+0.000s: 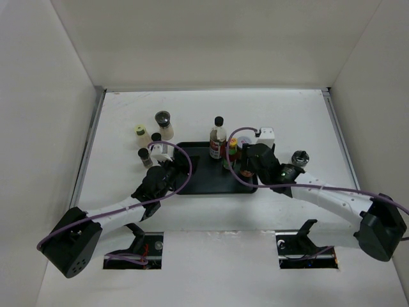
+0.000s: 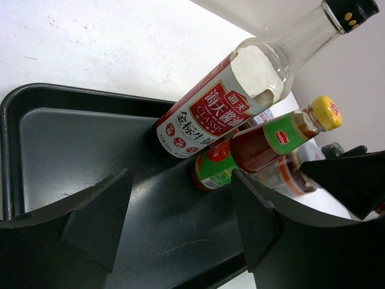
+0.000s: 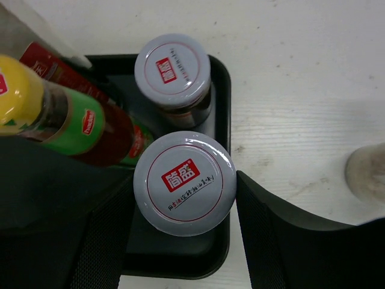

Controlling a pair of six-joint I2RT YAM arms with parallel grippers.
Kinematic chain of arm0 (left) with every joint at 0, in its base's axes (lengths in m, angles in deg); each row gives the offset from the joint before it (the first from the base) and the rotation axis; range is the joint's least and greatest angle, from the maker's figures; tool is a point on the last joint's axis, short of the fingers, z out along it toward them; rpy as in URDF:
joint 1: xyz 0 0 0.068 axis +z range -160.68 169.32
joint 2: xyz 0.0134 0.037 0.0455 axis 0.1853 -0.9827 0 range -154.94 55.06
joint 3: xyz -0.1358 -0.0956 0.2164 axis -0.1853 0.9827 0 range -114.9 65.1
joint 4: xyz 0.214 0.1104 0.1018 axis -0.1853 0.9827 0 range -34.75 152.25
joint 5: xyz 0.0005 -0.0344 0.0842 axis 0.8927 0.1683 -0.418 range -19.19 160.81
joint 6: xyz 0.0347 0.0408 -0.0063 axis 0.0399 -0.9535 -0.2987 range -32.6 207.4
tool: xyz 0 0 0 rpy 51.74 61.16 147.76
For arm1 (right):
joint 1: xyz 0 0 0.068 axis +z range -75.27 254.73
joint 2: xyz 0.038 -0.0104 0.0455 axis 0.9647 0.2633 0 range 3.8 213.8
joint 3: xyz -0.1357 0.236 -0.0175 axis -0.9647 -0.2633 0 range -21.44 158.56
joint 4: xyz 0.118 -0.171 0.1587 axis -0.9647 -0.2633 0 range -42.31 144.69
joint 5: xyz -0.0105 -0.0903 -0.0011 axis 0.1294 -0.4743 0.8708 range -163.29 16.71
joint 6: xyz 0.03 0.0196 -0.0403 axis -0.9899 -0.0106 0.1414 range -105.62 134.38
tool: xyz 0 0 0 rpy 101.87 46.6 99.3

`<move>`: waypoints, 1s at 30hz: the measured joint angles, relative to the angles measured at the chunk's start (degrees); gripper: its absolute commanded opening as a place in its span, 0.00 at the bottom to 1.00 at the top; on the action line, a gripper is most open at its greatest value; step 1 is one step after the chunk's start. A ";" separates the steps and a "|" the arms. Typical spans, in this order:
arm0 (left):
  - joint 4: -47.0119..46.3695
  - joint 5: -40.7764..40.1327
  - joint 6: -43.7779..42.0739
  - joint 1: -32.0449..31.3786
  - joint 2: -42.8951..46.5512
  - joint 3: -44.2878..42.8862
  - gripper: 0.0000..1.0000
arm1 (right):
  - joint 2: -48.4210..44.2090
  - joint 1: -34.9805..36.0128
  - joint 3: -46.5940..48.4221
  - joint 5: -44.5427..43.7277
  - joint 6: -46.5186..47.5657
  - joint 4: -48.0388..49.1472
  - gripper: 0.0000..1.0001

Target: Organize the condiment bottles

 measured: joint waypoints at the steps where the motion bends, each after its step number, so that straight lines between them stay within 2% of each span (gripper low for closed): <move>1: 0.00 0.00 -0.02 -0.02 0.00 0.00 0.66 | 0.87 0.46 0.13 0.13 -0.20 0.15 0.48; 10: 0.02 0.00 -0.02 -0.04 0.15 0.00 0.66 | 8.33 0.94 0.26 0.37 -1.92 2.58 0.51; 12: 0.02 0.00 -0.02 -0.04 0.15 0.00 0.66 | 8.63 0.94 0.26 0.52 -2.25 3.58 0.56; 15: 0.02 -0.02 -0.02 -0.13 0.15 0.00 0.66 | 8.68 0.94 0.26 0.52 -2.51 4.20 0.73; 22: 0.00 -0.02 -0.02 -0.15 0.15 0.00 0.66 | 4.70 0.98 0.26 0.11 -2.58 5.14 0.79; 24: 0.02 0.00 -0.02 -0.15 0.15 0.00 0.66 | 1.29 0.92 0.26 -0.02 -2.51 4.70 0.73; 25: 0.00 -0.02 -0.02 -0.17 0.15 0.00 0.66 | -0.61 0.74 0.26 -0.22 -2.47 4.50 0.63; 27: 0.00 -0.02 -0.02 -0.35 0.15 0.00 0.66 | -4.83 -0.48 -0.02 -0.59 -2.25 4.15 0.35; 28: 0.00 -0.02 -0.02 -0.42 0.15 0.00 0.66 | -7.04 -1.88 -0.44 -0.92 -2.38 4.04 0.28; 30: 0.00 -0.02 0.00 -0.44 0.15 0.00 0.66 | -11.58 -6.75 -1.40 -2.73 -2.97 3.23 0.27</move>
